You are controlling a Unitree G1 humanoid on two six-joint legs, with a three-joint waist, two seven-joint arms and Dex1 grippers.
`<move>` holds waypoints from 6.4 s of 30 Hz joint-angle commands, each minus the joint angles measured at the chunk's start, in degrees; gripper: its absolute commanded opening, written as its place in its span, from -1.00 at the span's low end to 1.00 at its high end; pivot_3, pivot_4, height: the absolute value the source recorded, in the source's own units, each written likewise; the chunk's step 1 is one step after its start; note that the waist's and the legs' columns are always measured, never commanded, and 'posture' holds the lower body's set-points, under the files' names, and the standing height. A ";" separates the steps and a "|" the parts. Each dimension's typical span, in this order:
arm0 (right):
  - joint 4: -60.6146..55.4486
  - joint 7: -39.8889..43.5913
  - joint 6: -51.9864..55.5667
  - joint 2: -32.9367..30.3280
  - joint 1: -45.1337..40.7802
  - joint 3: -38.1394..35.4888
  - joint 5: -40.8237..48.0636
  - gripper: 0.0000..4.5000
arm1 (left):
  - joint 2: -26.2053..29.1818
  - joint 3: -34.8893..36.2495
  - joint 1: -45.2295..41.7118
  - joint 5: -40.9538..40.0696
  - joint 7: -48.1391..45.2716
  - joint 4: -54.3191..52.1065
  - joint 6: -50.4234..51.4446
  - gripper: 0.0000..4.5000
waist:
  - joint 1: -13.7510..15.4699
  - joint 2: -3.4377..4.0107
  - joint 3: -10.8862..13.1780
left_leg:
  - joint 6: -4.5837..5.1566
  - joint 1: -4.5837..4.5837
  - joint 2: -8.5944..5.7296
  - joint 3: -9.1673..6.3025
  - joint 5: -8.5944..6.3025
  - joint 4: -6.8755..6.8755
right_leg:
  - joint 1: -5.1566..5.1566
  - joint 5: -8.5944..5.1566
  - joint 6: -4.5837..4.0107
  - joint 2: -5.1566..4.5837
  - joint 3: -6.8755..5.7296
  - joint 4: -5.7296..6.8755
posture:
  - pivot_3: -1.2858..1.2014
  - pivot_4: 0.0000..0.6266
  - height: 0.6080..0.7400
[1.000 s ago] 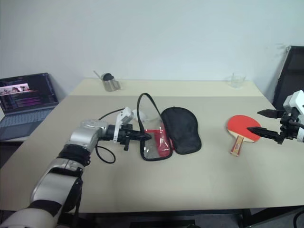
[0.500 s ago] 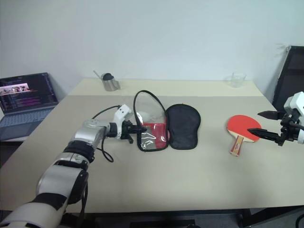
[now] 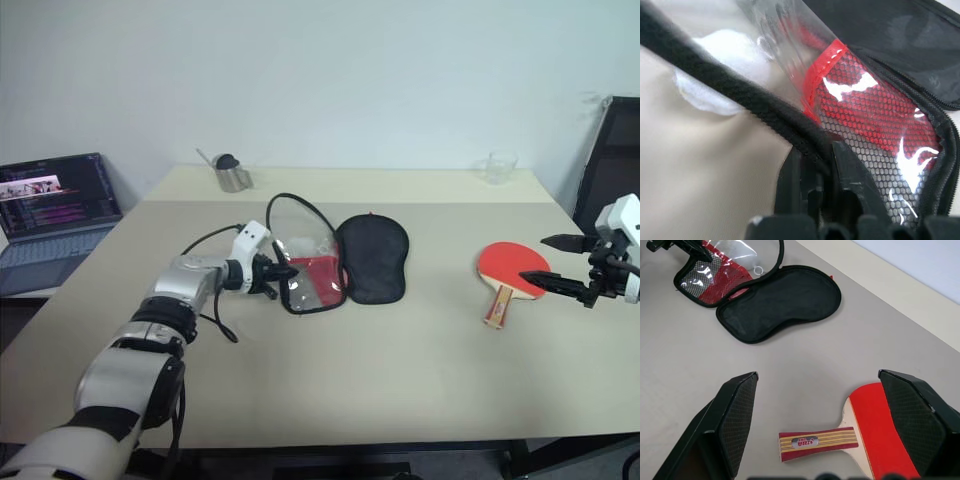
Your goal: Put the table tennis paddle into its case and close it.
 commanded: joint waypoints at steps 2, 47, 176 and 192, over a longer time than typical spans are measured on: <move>-1.10 -0.55 -0.30 -0.28 -1.58 -0.35 0.58 0.88 | 0.48 0.94 -0.94 0.59 1.37 -0.70 0.09 -0.19 | 0.02 0.00 0.00 | 0.00 0.00 0.00 0.00 0.00 0.00 | 0.00 0.00 0.00 0.00 0.00 0.00 | 0.03 -0.52 1.00; -5.11 -69.32 45.42 39.00 -14.66 -8.01 -10.88 0.88 | 16.50 5.94 16.92 -16.21 -21.68 -44.12 5.55 0.59 | -0.16 -0.01 0.00 | 0.02 -0.01 0.05 -0.01 0.03 -0.10 | -0.11 -0.04 -0.06 -0.02 0.07 0.19 | 0.03 -0.52 1.00; -7.42 -53.56 33.94 51.21 -29.08 12.22 -1.16 0.99 | 14.58 7.01 19.32 -8.03 2.24 -33.77 6.41 0.62 | 0.06 -0.29 -0.17 | 0.04 -0.93 0.06 -0.05 0.05 -0.76 | -1.08 0.25 -0.30 -0.29 0.05 -0.39 | 0.03 -0.52 1.00; -21.58 -39.61 33.92 38.04 -19.56 15.95 3.91 0.99 | 1.68 2.41 7.46 -0.77 10.36 -15.23 7.06 0.62 | 0.18 -0.33 -0.19 | 0.05 -0.94 0.02 -0.04 0.05 -0.16 | -1.01 0.23 -0.26 0.00 -0.03 0.08 | 0.03 -0.52 1.00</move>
